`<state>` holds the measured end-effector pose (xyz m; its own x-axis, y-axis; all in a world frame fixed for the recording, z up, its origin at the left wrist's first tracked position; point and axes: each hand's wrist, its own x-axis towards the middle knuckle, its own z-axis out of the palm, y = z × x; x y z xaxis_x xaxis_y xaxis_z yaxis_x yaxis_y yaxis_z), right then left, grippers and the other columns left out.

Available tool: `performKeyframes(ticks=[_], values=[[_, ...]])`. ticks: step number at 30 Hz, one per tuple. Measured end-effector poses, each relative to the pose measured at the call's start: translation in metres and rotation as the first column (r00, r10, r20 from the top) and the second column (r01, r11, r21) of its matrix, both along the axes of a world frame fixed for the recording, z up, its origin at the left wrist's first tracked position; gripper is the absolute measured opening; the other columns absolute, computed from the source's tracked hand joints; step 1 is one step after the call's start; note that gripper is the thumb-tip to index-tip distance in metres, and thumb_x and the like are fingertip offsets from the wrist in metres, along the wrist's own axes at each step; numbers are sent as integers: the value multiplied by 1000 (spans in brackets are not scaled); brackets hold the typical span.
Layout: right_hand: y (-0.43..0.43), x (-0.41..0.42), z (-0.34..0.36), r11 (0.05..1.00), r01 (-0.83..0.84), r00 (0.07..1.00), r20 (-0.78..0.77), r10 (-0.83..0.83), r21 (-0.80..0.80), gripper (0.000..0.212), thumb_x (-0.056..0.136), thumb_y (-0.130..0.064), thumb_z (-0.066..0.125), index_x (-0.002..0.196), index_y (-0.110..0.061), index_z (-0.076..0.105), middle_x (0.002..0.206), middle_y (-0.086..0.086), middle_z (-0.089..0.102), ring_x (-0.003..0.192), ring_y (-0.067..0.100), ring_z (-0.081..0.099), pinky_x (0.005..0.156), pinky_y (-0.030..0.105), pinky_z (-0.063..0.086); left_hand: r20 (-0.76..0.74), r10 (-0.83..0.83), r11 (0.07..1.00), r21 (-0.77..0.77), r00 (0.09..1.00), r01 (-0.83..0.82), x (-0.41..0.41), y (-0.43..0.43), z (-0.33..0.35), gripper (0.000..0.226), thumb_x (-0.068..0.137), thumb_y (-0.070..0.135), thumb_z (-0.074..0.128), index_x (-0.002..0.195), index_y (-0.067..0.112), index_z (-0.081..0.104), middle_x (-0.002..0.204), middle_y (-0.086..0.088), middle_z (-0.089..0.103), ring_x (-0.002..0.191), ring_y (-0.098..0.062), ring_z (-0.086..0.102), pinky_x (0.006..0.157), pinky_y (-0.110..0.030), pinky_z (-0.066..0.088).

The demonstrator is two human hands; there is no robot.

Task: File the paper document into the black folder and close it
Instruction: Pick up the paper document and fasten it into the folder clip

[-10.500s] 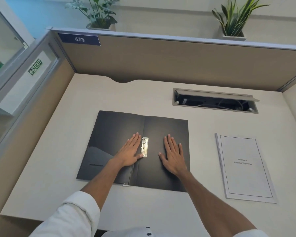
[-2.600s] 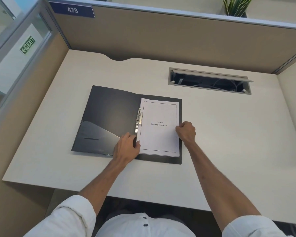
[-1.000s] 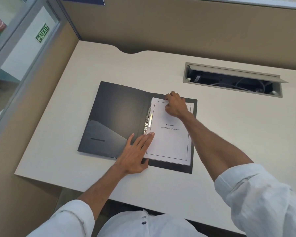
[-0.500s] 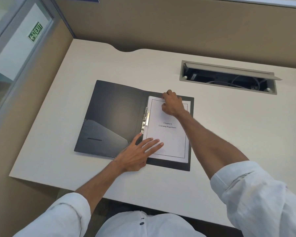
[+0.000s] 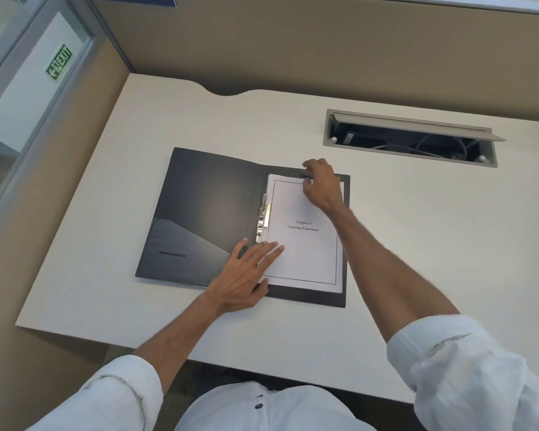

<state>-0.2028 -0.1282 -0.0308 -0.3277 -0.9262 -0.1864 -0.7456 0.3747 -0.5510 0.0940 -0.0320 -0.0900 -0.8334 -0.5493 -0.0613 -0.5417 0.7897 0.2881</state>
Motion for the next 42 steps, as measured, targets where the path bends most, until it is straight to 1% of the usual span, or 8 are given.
performKeyframes(ticks=[2,5,10,14,23,34,39,42], values=[[22,-9,1,977,198,974,128,-187,-76,43,99,4,50,138,-5,66,135,12,65,131,31,62,112,45,50,-124,188,982,36,974,-185,-3,-2,3,68,105,28,55,170,19,36,169,-1,47,151,-23,52,128,-54,42],[67,-20,-3,893,448,876,215,-431,-32,38,100,3,48,129,-5,71,129,12,71,123,31,68,109,42,53,-171,520,850,201,837,-487,-19,-5,11,39,108,21,56,147,18,57,136,-2,66,118,-23,65,101,-46,62],[132,-22,-10,835,537,811,200,-550,118,39,96,3,48,120,-5,77,123,11,78,119,32,72,105,43,58,-110,795,589,379,597,-714,-41,0,19,19,109,20,52,123,16,65,116,-2,69,100,-30,69,85,-48,62],[161,-15,-15,841,503,815,216,-538,198,41,93,5,49,119,-5,79,118,12,81,112,34,74,100,40,61,-30,836,511,406,548,-758,-50,7,19,18,107,17,53,117,11,66,119,-8,71,104,-33,70,88,-46,59],[185,-4,-15,843,462,827,208,-522,276,32,91,2,50,108,-2,77,109,16,80,98,37,72,77,31,49,-25,842,502,405,540,-764,-54,16,22,16,106,12,53,112,8,68,115,-12,72,104,-36,69,89,-45,57],[189,5,-7,853,442,841,202,-502,277,32,90,4,50,112,4,73,113,20,78,108,43,73,91,43,61,-16,836,510,392,549,-766,-56,25,22,20,106,12,55,113,7,72,116,-13,74,106,-35,68,89,-41,54],[187,5,-7,857,430,856,175,-487,286,29,89,4,51,109,7,71,112,22,77,89,35,62,90,43,60,1,825,520,392,566,-759,-56,26,24,21,107,15,55,116,7,72,119,-12,72,109,-34,67,93,-44,58],[187,6,-5,860,419,867,155,-474,292,29,90,4,50,110,6,71,113,21,77,89,34,60,90,42,59,8,815,532,386,580,-754,-54,26,24,21,108,16,54,117,7,71,121,-12,71,110,-34,67,94,-45,58]])
